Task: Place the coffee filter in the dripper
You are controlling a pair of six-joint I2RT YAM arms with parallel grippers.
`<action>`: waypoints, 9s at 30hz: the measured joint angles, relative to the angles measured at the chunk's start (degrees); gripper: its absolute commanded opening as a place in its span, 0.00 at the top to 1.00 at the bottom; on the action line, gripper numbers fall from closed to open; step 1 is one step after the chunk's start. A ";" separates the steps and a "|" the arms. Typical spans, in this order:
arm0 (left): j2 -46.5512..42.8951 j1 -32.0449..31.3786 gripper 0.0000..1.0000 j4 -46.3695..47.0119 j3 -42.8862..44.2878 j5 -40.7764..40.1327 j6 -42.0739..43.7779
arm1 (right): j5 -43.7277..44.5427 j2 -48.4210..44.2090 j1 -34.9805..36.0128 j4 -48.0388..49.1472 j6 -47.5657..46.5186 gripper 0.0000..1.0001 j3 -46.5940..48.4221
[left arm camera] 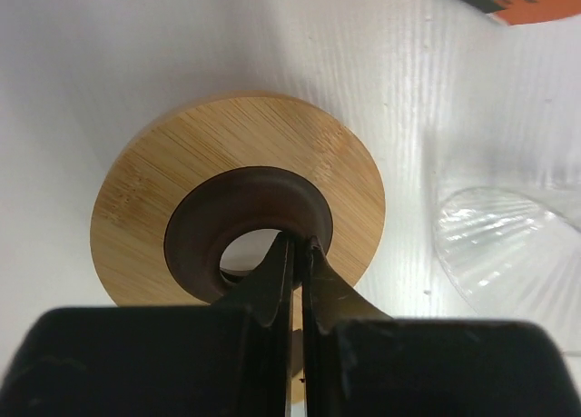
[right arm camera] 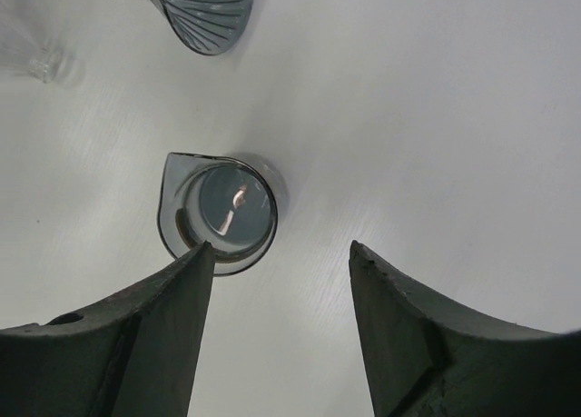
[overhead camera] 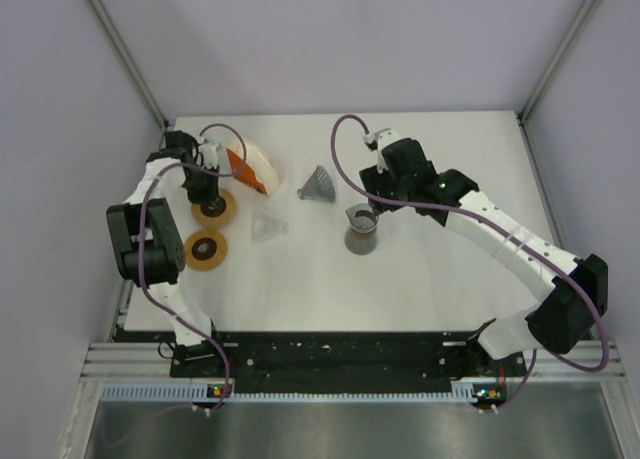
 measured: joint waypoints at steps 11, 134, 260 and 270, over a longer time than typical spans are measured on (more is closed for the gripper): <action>-19.43 0.68 1.00 -3.39 -0.48 7.21 -5.77 | -8.37 3.65 6.71 5.84 4.04 0.19 13.62; -28.81 -18.82 1.00 14.71 -2.62 37.55 -54.16 | -11.52 10.19 5.73 6.78 -1.88 0.51 19.89; 4.07 -33.14 1.00 -7.80 36.59 -18.36 -19.26 | -14.32 -6.56 -13.92 1.51 3.48 0.30 1.77; -10.49 -33.00 1.00 -2.49 33.79 2.36 -31.85 | -17.44 -5.68 -8.87 4.22 7.63 0.37 14.45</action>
